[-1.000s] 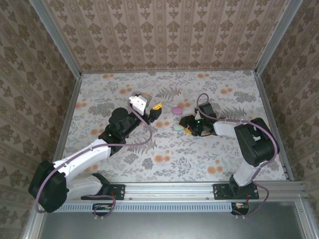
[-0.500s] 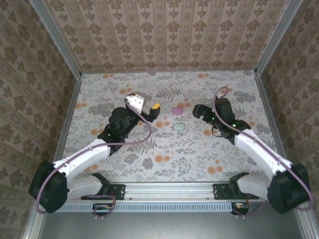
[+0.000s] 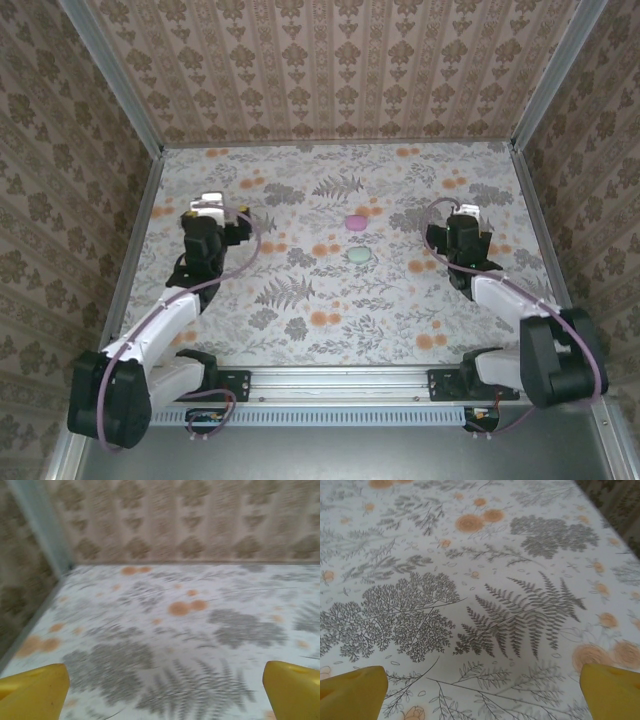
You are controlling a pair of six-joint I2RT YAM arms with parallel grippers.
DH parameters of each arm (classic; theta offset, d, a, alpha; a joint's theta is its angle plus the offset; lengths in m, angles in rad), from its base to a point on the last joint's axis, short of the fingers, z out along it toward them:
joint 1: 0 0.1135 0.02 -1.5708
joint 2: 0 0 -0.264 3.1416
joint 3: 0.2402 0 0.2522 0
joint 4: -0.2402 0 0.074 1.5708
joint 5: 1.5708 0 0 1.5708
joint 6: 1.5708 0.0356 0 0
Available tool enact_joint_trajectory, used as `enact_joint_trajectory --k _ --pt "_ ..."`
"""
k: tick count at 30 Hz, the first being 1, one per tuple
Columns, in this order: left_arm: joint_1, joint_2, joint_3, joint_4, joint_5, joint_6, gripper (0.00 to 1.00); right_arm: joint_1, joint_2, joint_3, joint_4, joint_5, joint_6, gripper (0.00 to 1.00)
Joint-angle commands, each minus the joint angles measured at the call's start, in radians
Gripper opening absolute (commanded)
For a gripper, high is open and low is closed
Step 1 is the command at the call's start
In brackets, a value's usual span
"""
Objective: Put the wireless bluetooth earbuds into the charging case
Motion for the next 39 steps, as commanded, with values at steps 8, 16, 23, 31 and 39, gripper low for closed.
enact_joint_trajectory --k 8,16,23,31,39 --pt "0.144 -0.023 -0.084 -0.007 -0.036 0.126 1.0 -0.088 0.17 -0.049 0.438 -0.425 -0.206 1.0" --pt "0.213 0.13 -0.145 0.242 0.107 0.171 1.0 -0.135 0.247 -0.104 0.606 -0.378 -0.125 1.0" --pt "0.245 0.377 -0.163 0.524 0.258 0.168 1.0 -0.112 0.249 -0.103 0.609 -0.321 -0.135 1.0" --pt "0.273 0.492 -0.128 0.552 0.237 0.125 1.0 -0.11 0.25 -0.102 0.612 -0.321 -0.136 1.0" --pt "0.25 0.495 -0.126 0.552 0.188 0.138 1.0 -0.11 0.252 -0.101 0.607 -0.32 -0.135 1.0"
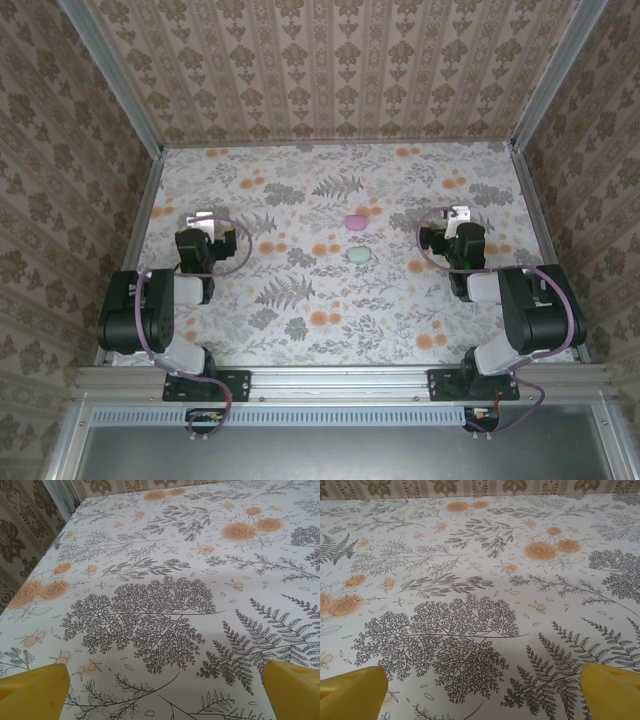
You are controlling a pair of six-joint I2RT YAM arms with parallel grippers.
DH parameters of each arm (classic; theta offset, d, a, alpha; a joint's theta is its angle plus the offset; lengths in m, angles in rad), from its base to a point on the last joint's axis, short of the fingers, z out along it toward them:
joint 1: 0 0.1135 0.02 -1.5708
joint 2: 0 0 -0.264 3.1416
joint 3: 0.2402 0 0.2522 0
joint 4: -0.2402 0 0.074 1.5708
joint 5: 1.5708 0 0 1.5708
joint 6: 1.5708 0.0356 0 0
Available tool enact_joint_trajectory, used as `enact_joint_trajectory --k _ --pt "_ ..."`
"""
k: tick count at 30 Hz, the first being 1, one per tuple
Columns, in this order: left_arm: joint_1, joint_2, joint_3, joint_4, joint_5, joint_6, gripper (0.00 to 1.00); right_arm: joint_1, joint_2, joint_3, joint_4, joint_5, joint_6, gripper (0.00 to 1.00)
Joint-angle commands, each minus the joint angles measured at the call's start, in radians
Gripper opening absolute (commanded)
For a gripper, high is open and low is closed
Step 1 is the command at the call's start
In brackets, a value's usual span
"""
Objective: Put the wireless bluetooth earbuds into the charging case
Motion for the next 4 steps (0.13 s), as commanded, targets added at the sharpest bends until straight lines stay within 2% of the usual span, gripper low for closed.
enact_joint_trajectory --k 1,4 --pt "-0.005 -0.003 0.023 0.022 -0.018 -0.011 1.0 0.003 -0.001 0.019 0.023 0.021 0.004 1.0" --pt "-0.005 -0.004 0.022 0.022 -0.018 -0.012 1.0 0.002 -0.004 0.017 0.026 0.021 0.004 1.0"
